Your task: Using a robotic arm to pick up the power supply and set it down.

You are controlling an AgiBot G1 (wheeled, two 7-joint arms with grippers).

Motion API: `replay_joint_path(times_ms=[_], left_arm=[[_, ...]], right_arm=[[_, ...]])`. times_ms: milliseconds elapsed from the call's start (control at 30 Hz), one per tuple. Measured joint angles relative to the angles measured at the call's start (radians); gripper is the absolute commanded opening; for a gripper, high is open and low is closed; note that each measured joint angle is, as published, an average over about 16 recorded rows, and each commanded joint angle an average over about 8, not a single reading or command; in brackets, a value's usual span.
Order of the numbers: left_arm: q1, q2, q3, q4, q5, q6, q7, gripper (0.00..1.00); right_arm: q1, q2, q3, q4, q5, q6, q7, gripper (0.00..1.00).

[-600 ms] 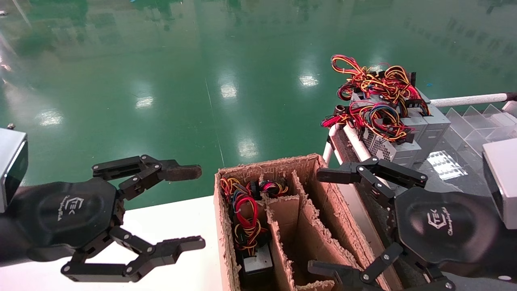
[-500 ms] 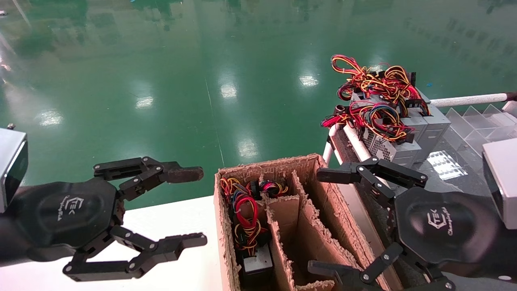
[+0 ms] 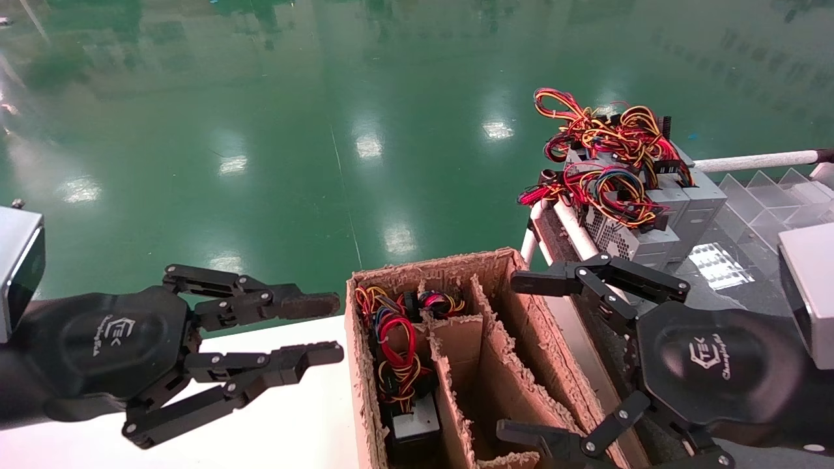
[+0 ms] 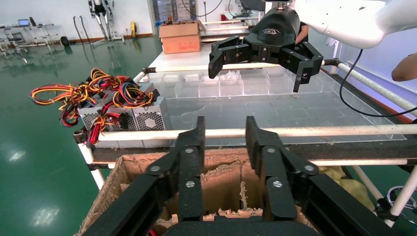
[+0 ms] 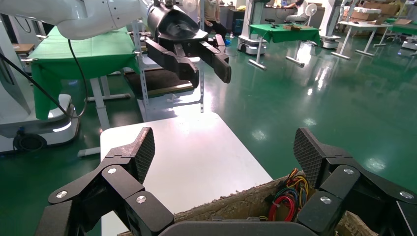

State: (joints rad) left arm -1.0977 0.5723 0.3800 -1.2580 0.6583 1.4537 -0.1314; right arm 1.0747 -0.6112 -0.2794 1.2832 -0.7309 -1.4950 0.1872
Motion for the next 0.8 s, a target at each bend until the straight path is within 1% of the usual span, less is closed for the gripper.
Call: replay_joint_path(times_ms=[500, 533, 767, 800], left_arm=[[0.000, 0.000, 0.000, 0.000, 0.000, 0.000, 0.000, 0.00], [0.000, 0.000, 0.000, 0.000, 0.000, 0.000, 0.000, 0.03], [0.000, 0.000, 0.000, 0.000, 0.000, 0.000, 0.000, 0.90], [0.000, 0.000, 0.000, 0.000, 0.000, 0.000, 0.000, 1.00]], right_arm=[[0.000, 0.000, 0.000, 0.000, 0.000, 0.000, 0.000, 1.00], [0.000, 0.000, 0.000, 0.000, 0.000, 0.000, 0.000, 1.00], [0.000, 0.000, 0.000, 0.000, 0.000, 0.000, 0.000, 1.00], [0.000, 0.000, 0.000, 0.000, 0.000, 0.000, 0.000, 1.00]])
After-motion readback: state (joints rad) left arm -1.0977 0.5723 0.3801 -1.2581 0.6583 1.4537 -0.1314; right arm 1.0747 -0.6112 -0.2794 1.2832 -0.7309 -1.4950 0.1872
